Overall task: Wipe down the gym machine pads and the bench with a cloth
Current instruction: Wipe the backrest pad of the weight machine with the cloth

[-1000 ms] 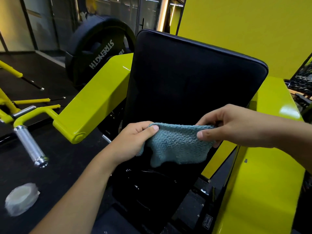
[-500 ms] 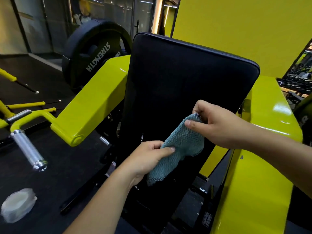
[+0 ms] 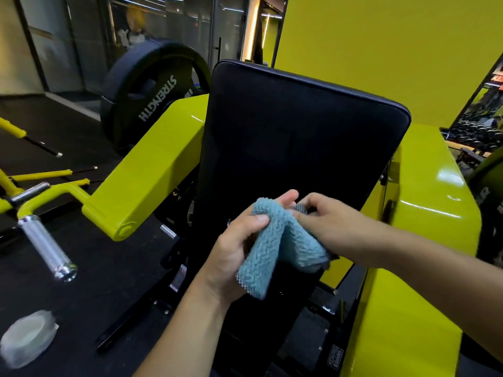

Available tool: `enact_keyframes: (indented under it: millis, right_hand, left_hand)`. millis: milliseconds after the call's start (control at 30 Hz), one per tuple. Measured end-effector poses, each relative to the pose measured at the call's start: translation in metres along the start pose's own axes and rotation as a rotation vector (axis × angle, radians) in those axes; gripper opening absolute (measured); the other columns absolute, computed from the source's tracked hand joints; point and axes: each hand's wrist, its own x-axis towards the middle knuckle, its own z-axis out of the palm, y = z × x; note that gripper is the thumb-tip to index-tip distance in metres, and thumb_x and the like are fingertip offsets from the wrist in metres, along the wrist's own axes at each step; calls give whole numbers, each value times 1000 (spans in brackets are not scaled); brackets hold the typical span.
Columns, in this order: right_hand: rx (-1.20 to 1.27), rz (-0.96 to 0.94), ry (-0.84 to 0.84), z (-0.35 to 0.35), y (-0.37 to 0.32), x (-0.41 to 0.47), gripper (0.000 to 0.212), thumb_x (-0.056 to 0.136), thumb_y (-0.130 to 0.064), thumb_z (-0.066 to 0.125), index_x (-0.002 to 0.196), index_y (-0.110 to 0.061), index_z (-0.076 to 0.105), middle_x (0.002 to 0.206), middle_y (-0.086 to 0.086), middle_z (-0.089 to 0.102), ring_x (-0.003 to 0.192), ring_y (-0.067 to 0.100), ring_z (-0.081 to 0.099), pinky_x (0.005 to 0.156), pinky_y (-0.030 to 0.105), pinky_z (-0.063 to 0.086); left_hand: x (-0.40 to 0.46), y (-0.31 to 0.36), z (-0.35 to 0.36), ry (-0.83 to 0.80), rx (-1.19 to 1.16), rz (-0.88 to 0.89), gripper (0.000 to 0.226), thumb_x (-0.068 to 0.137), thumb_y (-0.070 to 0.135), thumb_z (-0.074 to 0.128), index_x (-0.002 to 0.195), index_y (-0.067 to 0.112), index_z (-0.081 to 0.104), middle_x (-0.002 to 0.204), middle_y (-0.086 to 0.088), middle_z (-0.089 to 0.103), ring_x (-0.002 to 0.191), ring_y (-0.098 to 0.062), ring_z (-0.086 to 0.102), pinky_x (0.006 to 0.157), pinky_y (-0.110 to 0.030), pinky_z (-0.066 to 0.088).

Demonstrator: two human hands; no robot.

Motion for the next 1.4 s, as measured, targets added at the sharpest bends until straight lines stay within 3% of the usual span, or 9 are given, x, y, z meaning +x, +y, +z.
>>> enact_keyframes:
  millis: [100, 200, 367, 467, 600, 933, 1200, 1300, 1400]
  right_hand:
    - [-264, -139, 167, -5, 2, -4, 23, 92, -42, 72, 108, -33, 59, 96, -9, 70, 86, 11, 72, 78, 44, 63]
    - [-102, -333, 290, -14, -7, -14, 19, 93, -23, 63, 107, -35, 65, 107, -14, 70, 104, 5, 68, 94, 39, 57]
    - [102, -229, -177, -23, -15, -23, 35, 86, -31, 79, 117, -22, 66, 111, 0, 74, 97, 15, 74, 78, 36, 62]
    - [216, -167, -296, -30, -12, -21, 42, 86, -12, 78, 124, -12, 63, 105, 12, 72, 88, 21, 63, 68, 31, 53]
    - [204, -158, -484, -29, 1, -17, 48, 84, -7, 80, 128, -12, 63, 119, 12, 70, 102, 24, 66, 82, 35, 54]
    - [-155, -222, -371, -39, 2, -13, 16, 93, -18, 74, 108, -23, 77, 106, 0, 78, 95, 12, 72, 81, 27, 58]
    - [-328, -252, -200, -29, 10, -7, 40, 102, 1, 53, 111, -33, 72, 102, -9, 75, 96, 13, 71, 86, 39, 59]
    - [-229, -230, -179, -18, 11, -5, 32, 96, -16, 54, 112, -40, 68, 101, -4, 73, 96, 23, 69, 87, 51, 59]
    - [-270, -228, -262, -5, 13, -7, 41, 82, -57, 77, 119, -53, 59, 109, -15, 67, 94, 10, 69, 84, 39, 61]
  left_hand:
    - [4, -1, 5, 158, 159, 74, 36, 99, 21, 53, 126, 2, 68, 130, -25, 66, 121, -38, 63, 105, -51, 51]
    - [8, 2, 4, 272, 371, 108, 21, 98, 22, 61, 110, 13, 76, 108, -16, 74, 101, -29, 69, 91, -44, 56]
    - [10, 15, 2, 222, 633, 62, 23, 103, 17, 59, 120, 13, 75, 114, -12, 76, 109, -25, 71, 98, -40, 57]
    - [3, 30, -4, 142, 640, 15, 26, 101, 18, 61, 121, 9, 74, 118, -15, 75, 114, -29, 70, 100, -45, 55]
    - [-5, 43, -4, 59, 454, -45, 31, 99, 21, 60, 122, 4, 73, 119, -22, 73, 114, -33, 69, 100, -44, 56]
    - [-22, 62, -34, 100, 601, -234, 26, 86, 6, 77, 112, 5, 78, 113, -22, 75, 102, -32, 74, 85, -41, 63]
    - [-16, 61, -30, 82, 873, -235, 22, 80, -8, 79, 97, 5, 80, 97, -14, 78, 92, -21, 74, 81, -31, 59]
    - [-11, 54, -28, 191, 1033, -177, 21, 76, -6, 82, 87, 12, 77, 90, -18, 76, 79, -14, 69, 75, -36, 55]
    - [-6, 47, -16, 161, 1083, -149, 23, 72, 8, 87, 86, 15, 70, 89, -15, 76, 76, -15, 67, 70, -39, 52]
